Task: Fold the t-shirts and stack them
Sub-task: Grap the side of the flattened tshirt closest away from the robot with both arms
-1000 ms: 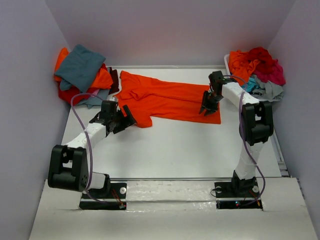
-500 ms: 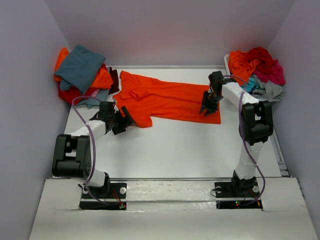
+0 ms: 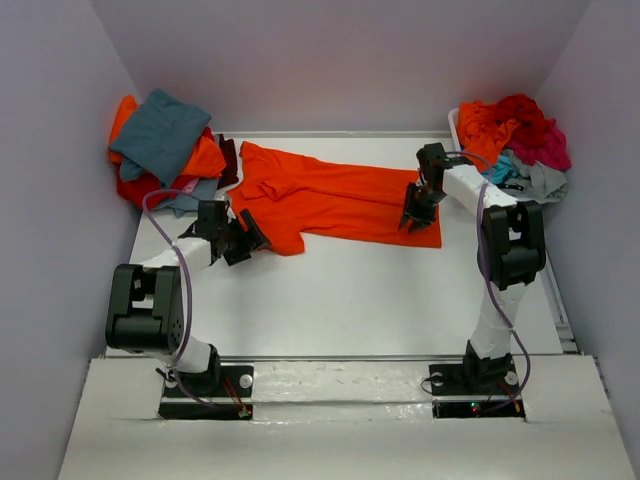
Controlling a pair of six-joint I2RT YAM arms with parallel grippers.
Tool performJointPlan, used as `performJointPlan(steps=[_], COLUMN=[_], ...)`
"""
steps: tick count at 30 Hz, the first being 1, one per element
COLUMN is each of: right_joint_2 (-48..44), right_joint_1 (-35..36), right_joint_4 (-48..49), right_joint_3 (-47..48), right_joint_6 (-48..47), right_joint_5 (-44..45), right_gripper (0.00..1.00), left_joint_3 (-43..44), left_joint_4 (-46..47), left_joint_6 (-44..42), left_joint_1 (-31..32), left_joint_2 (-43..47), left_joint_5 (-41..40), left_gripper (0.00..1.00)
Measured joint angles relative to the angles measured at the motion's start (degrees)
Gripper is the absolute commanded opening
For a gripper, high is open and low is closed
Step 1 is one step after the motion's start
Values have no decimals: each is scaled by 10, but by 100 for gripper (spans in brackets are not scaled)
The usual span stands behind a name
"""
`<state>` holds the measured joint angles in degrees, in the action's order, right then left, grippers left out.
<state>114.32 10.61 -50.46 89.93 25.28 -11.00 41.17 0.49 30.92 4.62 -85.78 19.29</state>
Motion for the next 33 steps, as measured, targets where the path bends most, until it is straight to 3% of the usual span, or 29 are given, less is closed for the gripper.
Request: performJointPlan(steps=[12, 33], right_joint_2=[6, 6], right_joint_1=[0, 0], right_joint_4=[0, 0], right_joint_3=[0, 0], right_joint_6=[0, 0], right_joint_5=[0, -2], right_gripper=[38, 37], left_joint_3=[40, 33], left_joint_4=[0, -53], left_joint_6=[1, -5], left_joint_1=[-2, -2], left_joint_2=[-48, -1], left_joint_5=[-15, -35], left_gripper=[75, 69])
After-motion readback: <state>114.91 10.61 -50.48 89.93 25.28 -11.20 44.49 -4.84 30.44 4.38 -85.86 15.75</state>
